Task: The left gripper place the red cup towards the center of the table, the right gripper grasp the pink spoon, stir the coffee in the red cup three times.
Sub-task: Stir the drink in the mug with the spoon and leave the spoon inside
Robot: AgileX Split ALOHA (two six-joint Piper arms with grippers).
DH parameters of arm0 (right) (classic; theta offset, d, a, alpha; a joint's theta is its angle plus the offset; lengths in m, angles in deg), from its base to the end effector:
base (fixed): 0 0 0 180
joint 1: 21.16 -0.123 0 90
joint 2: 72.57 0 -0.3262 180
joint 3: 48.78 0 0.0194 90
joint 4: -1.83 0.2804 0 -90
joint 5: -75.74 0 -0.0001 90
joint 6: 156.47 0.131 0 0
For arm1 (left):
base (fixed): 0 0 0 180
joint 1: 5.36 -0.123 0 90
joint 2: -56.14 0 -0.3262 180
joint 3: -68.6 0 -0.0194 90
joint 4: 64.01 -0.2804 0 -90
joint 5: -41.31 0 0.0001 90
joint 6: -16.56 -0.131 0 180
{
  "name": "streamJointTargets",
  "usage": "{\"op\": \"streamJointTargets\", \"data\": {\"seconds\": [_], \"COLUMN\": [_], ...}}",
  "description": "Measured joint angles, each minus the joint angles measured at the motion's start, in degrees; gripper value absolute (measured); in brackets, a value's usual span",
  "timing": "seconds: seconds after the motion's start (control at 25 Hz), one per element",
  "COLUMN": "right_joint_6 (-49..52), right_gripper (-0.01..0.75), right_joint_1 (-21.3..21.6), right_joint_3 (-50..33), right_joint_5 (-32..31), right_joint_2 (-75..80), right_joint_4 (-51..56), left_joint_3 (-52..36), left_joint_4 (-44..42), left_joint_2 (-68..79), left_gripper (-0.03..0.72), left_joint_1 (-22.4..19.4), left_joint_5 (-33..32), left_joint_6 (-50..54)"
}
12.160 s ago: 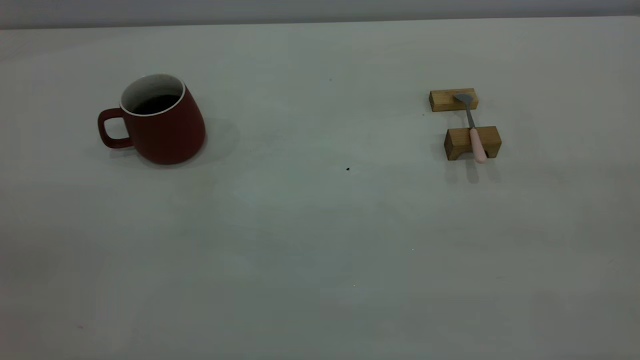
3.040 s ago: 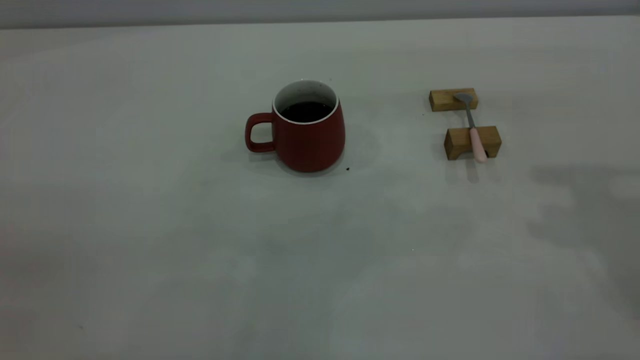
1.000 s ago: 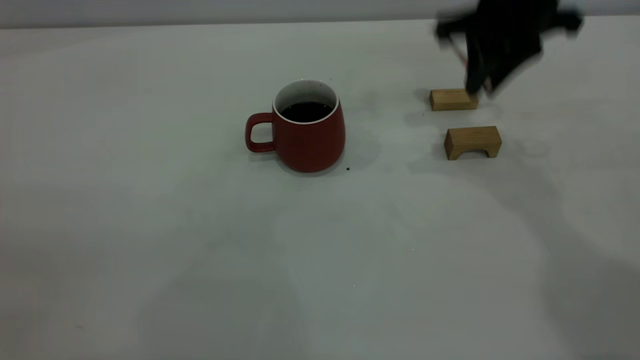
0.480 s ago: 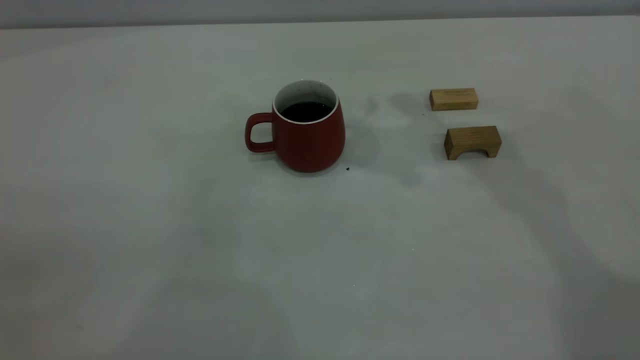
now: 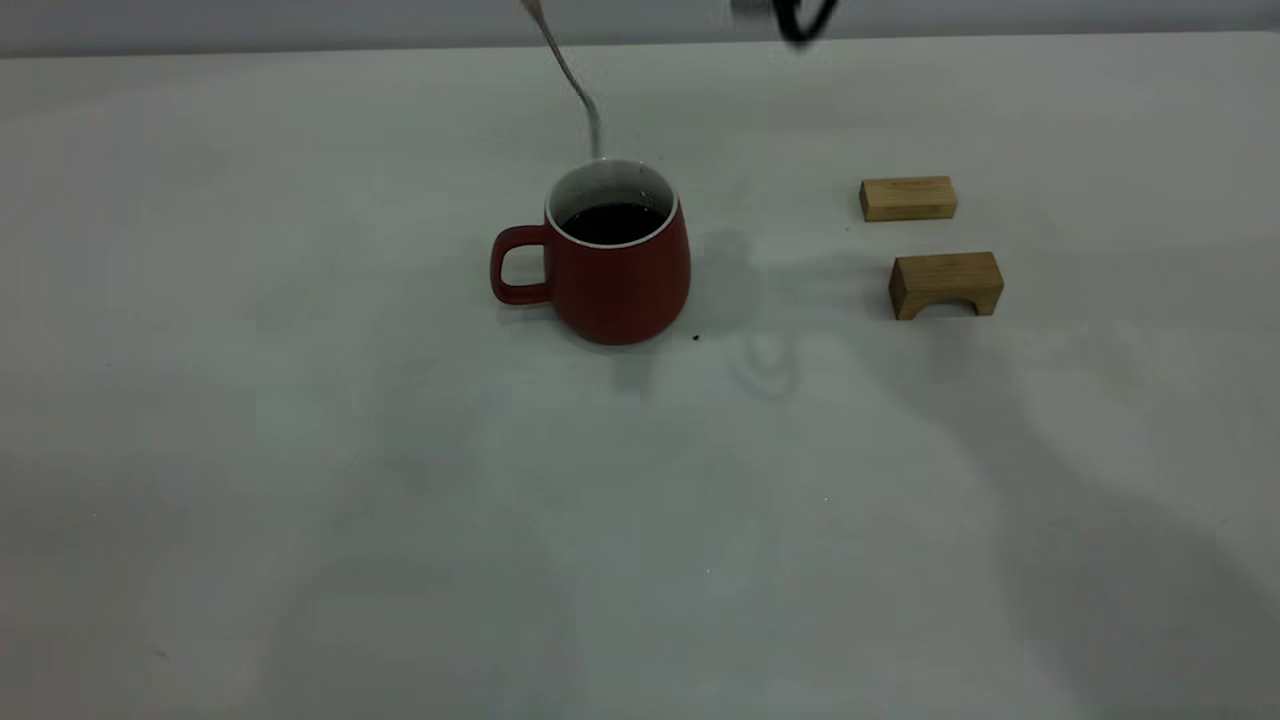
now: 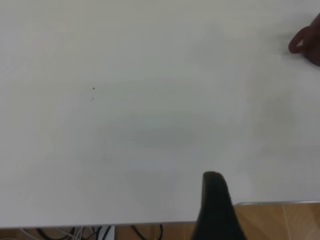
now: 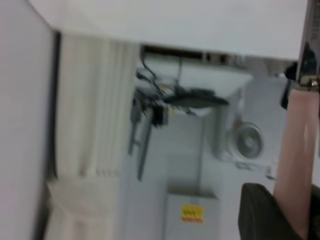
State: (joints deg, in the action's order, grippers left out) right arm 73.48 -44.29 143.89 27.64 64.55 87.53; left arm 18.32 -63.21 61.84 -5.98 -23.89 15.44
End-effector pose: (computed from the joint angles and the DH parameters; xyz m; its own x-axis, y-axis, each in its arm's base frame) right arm 0.4668 0.3052 0.1469 -0.1737 0.4542 0.8738 0.9671 -0.0888 0.2384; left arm 0.0090 -0.0016 0.2605 -0.5176 0.0081 -0.8556 0.0071 1.0000 0.0052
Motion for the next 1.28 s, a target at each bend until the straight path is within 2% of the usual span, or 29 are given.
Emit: {"op": "streamJointTargets", "data": {"seconds": [0.28,0.4,0.52,0.68,0.76,0.88,1.04,1.28], "right_joint_6": [-1.3,-1.94,-8.6,-20.35,-19.54,-11.28,-5.11,-19.54], "right_gripper": [0.145,0.145,0.145,0.145,0.145,0.145,0.145,0.145], "right_joint_1": [1.04,1.22,1.34,2.87,4.21,5.33,4.04,3.51], "right_joint_3": [0.11,0.11,0.53,0.74,0.74,0.74,0.75,0.8], "right_joint_5": [1.51,0.26,-2.19,-2.19,-3.3,-4.86,-5.23,-5.11], "right_joint_2": [7.14,9.86,11.82,12.27,12.27,12.27,12.27,12.27], "right_joint_4": [4.32,9.05,13.69,13.39,11.1,8.5,9.23,12.83], "left_joint_3": [0.0,0.0,0.0,0.0,0.0,0.0,0.0,0.0], "left_joint_4": [0.0,0.0,0.0,0.0,0.0,0.0,0.0,0.0], "left_joint_2": [0.0,0.0,0.0,0.0,0.0,0.0,0.0,0.0], "left_gripper": [0.585,0.585,0.585,0.585,0.585,0.585,0.585,0.585], "left_joint_1": [0.0,0.0,0.0,0.0,0.0,0.0,0.0,0.0], "left_joint_5": [0.0,0.0,0.0,0.0,0.0,0.0,0.0,0.0], "left_joint_6": [0.0,0.04,0.04,0.04,0.04,0.04,0.04,0.04]}}
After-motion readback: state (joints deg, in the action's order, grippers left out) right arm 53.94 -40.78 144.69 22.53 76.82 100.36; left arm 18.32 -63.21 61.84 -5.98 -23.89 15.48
